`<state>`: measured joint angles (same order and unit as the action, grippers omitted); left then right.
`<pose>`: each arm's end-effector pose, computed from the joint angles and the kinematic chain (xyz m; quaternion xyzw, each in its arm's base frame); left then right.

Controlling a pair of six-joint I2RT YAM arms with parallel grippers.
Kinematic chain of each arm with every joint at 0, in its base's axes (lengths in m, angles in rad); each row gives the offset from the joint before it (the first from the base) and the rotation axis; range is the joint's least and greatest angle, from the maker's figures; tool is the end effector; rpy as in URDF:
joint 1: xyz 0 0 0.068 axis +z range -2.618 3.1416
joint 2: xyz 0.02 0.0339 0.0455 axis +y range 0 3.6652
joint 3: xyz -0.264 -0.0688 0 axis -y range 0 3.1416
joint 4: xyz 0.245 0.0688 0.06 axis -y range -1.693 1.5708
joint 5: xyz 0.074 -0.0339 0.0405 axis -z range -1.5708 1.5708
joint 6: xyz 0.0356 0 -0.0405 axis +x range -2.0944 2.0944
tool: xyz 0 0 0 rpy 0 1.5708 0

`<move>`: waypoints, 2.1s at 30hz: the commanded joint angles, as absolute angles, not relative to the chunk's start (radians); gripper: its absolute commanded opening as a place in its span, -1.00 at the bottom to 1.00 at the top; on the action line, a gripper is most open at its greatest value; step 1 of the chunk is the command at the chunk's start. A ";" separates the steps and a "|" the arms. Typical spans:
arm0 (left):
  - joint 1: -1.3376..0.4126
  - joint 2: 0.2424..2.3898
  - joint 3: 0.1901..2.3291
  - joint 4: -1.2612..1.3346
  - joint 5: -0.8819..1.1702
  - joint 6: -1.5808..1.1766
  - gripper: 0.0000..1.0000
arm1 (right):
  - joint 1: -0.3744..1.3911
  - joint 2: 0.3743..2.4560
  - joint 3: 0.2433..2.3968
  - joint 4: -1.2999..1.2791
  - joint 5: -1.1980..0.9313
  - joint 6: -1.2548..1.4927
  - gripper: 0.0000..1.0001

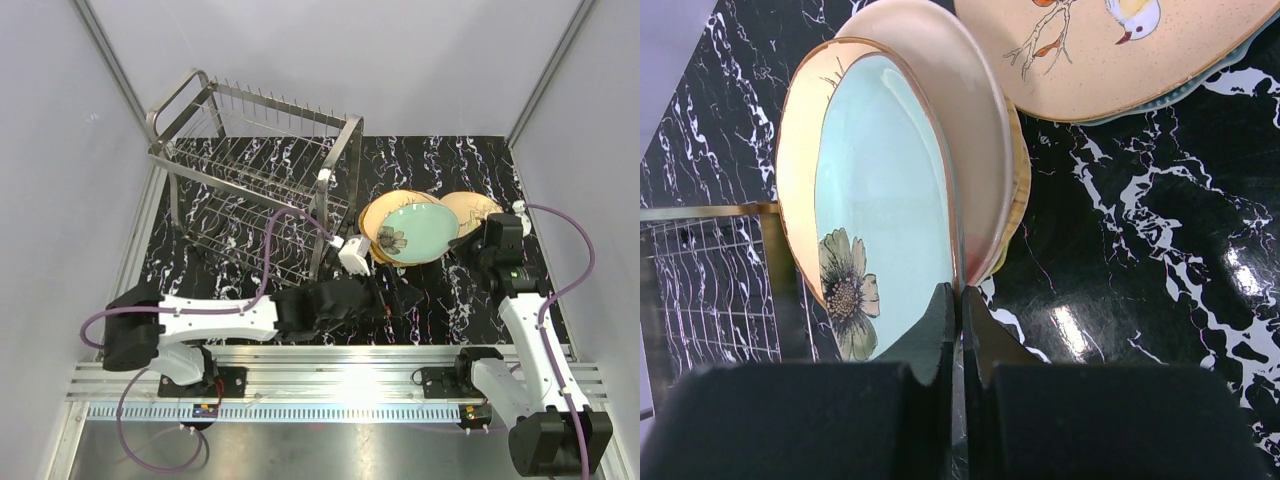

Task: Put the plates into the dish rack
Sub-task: Pass the plate from the right arm to the left

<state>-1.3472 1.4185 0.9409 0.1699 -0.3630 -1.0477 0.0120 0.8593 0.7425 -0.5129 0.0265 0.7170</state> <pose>0.0849 -0.3164 0.2826 0.0131 0.8009 -0.4876 0.3475 0.1865 0.0013 0.2800 0.3133 0.8344 0.1506 0.4278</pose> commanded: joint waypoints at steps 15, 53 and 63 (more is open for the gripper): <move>-1.213 1.640 0.992 0.362 -0.344 -1.380 0.98 | 0.014 0.802 0.749 -0.448 -0.035 0.732 -1.00; -1.048 1.902 1.074 0.495 -0.051 -1.509 0.39 | 0.014 0.719 0.736 -0.543 -0.158 0.634 -1.00; -1.048 1.878 1.061 0.514 -0.071 -1.531 0.21 | 0.014 0.683 0.677 -0.586 -0.218 0.630 -1.00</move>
<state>-1.0710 1.8999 1.0687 0.4606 -0.0551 -1.4944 0.0055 0.7113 0.6807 -0.5739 -0.1024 0.6590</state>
